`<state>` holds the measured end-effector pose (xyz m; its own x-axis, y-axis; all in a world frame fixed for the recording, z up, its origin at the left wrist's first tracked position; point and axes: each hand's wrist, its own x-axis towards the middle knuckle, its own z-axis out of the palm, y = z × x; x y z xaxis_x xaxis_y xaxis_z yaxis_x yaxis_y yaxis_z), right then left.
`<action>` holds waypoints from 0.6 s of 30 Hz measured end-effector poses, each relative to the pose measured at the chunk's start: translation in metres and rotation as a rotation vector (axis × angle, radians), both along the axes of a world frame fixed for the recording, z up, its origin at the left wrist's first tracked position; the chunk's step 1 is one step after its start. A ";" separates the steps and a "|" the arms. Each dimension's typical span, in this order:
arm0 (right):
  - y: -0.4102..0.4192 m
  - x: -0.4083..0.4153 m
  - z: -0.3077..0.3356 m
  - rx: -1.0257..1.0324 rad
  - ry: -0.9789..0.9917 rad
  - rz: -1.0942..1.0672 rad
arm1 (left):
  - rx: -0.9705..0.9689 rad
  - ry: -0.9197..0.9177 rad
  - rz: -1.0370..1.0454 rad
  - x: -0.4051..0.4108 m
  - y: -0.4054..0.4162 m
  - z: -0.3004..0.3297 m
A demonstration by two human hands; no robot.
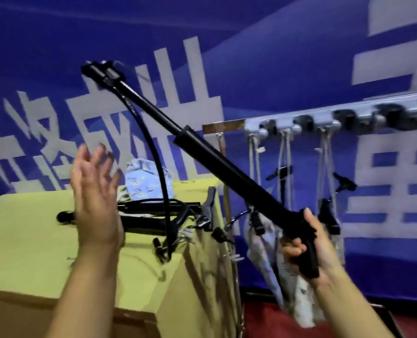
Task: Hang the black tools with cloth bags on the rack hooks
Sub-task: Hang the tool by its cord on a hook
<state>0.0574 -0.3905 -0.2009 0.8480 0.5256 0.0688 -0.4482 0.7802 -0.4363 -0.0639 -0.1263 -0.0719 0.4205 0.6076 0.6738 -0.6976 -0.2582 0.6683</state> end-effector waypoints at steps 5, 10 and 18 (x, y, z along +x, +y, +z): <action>-0.045 -0.003 -0.010 0.018 0.053 -0.042 | 0.131 -0.087 -0.194 0.051 -0.032 0.070; -0.075 -0.008 -0.015 0.038 0.054 -0.133 | 0.187 -0.219 -0.303 0.061 -0.072 0.102; -0.077 -0.014 -0.020 0.047 0.035 -0.241 | 0.186 -0.212 -0.374 0.055 -0.120 0.099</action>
<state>0.0434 -0.4670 -0.2212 0.9507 0.3049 0.0566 -0.2610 0.8854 -0.3847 -0.0089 -0.2467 0.0269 0.4292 0.3013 0.8514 -0.8817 -0.0648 0.4674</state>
